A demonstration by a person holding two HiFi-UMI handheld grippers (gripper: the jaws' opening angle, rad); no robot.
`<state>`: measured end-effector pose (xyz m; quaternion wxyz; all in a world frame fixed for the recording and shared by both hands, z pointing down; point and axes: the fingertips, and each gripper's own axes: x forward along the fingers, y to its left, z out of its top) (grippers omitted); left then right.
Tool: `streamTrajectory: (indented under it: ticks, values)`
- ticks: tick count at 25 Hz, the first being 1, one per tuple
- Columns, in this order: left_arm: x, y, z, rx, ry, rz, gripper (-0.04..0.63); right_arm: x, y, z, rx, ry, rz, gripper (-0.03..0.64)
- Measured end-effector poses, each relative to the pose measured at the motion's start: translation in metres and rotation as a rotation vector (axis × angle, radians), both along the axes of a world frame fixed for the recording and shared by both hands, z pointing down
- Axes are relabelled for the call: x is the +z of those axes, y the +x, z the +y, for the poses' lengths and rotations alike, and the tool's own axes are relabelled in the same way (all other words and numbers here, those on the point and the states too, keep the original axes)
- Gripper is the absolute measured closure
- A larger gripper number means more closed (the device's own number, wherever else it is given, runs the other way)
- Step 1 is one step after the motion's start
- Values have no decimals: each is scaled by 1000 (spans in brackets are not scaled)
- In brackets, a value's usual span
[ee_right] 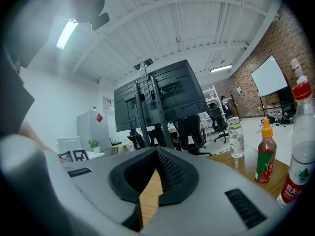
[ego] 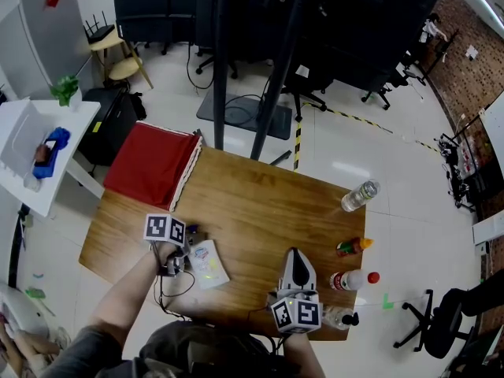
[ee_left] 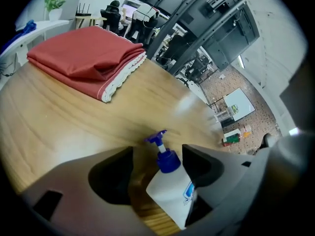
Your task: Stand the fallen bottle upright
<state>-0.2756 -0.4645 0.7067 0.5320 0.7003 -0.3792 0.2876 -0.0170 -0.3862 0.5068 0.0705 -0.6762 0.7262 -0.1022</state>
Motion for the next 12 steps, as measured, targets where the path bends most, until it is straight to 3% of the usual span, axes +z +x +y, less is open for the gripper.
streamTrajectory:
  ticks: [10,12]
  values:
    - [0,4,-3,-18,22,-64,247,4,2,-1,10,-9,-9,600]
    - [-4,11,-1,6,27,-42,352,4,2,0,11,-7,-9,600]
